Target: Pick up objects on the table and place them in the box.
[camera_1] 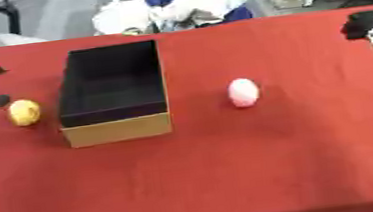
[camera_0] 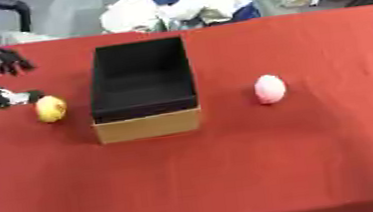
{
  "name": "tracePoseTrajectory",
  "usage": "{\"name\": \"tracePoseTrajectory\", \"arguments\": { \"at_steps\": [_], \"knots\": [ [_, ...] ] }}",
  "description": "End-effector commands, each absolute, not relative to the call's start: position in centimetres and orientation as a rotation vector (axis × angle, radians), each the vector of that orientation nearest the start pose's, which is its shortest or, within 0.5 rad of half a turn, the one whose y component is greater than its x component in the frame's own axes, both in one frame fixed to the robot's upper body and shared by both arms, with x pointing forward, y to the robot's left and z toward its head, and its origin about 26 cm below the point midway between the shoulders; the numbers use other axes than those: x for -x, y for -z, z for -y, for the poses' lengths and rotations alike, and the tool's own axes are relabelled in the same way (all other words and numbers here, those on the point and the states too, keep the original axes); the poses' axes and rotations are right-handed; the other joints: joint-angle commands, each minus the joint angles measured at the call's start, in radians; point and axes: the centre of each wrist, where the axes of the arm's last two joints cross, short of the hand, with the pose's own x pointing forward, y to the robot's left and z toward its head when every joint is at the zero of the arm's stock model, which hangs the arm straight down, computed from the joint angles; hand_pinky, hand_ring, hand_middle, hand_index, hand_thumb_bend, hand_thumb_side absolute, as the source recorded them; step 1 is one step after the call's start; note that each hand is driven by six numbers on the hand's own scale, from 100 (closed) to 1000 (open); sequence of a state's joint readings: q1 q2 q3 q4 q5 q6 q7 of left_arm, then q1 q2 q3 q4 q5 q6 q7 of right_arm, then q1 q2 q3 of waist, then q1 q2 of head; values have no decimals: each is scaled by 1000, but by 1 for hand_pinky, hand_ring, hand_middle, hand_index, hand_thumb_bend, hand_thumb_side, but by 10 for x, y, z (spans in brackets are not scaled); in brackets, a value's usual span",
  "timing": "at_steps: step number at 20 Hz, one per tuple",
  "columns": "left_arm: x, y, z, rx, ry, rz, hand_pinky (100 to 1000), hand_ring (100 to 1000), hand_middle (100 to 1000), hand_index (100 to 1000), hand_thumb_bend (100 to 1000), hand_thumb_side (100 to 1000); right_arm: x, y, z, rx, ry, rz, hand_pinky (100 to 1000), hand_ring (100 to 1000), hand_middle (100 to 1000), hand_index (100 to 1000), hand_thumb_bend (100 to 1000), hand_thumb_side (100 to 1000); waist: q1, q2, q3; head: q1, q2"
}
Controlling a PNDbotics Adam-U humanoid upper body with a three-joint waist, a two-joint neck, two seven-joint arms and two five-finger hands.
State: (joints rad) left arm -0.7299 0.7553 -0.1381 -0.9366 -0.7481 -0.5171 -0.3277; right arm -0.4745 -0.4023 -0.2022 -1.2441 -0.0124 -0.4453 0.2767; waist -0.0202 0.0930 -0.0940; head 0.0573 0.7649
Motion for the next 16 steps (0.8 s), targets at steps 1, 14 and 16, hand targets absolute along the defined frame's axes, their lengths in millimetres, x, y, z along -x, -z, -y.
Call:
{"name": "tracePoseTrajectory", "arguments": {
  "at_steps": [1,14,16],
  "knots": [
    [-425,-194,-433,-912,1631,1355,683,671,699,816,491,802,-389,-120,380,249,-511,2143,735,714,640,754,100,758,3,-15,-2,-5,5],
    [-433,-170,-425,-871,1644,1261,675,640,668,792,447,832,-389,-118,378,241,-511,2141,735,714,639,754,100,762,-1,-11,-8,-4,5],
    [-434,-164,-426,-870,1634,1244,673,634,659,789,427,832,-390,-118,378,240,-511,2141,735,714,639,754,100,761,-1,-10,-9,-3,5]
  ]
}}
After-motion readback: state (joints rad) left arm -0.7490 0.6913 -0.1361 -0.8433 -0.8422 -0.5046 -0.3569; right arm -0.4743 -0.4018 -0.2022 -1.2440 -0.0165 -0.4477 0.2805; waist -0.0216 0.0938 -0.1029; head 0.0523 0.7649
